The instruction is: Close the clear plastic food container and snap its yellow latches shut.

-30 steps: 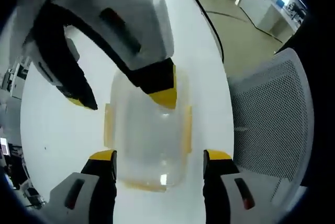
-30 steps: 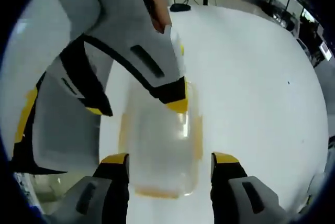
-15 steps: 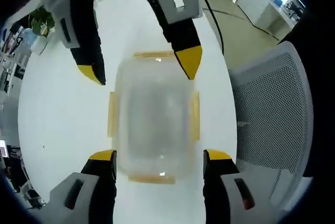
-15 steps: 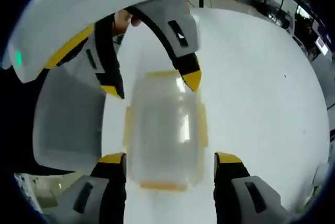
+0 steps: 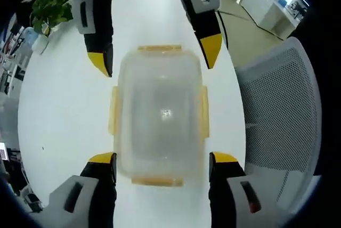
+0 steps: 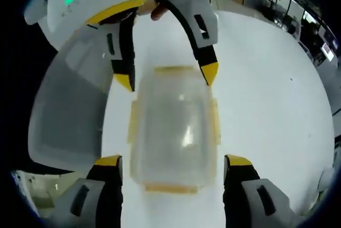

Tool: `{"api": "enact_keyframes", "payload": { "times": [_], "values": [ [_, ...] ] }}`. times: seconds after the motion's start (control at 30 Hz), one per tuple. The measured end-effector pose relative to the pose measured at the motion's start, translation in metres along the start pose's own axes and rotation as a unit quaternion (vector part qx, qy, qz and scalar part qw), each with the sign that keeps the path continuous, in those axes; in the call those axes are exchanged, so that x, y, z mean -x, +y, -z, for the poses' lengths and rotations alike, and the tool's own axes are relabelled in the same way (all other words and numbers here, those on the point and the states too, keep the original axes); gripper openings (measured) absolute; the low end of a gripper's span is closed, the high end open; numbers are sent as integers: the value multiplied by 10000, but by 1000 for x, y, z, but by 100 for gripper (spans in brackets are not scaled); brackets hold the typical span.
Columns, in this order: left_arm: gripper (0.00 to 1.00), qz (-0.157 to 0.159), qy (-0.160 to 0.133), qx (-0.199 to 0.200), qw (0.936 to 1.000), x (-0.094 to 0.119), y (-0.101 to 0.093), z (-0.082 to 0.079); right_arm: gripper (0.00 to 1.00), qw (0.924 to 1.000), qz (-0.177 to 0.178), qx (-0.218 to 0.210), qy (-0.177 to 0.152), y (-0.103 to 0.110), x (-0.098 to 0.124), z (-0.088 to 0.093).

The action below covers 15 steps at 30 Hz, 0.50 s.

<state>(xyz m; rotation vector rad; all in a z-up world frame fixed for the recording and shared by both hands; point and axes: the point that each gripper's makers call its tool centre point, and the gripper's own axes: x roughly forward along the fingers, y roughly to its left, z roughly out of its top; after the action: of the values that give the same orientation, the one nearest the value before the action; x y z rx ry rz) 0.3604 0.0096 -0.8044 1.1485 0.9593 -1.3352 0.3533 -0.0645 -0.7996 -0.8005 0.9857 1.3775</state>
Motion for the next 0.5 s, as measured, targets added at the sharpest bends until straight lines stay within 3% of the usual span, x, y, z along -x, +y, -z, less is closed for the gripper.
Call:
{"api": "enact_keyframes", "payload": {
  "times": [0.5],
  "values": [
    [77,-151,112,-299,9994,-10,0,5,81,9997,217,141,-15,-1,-12,6]
  ]
}}
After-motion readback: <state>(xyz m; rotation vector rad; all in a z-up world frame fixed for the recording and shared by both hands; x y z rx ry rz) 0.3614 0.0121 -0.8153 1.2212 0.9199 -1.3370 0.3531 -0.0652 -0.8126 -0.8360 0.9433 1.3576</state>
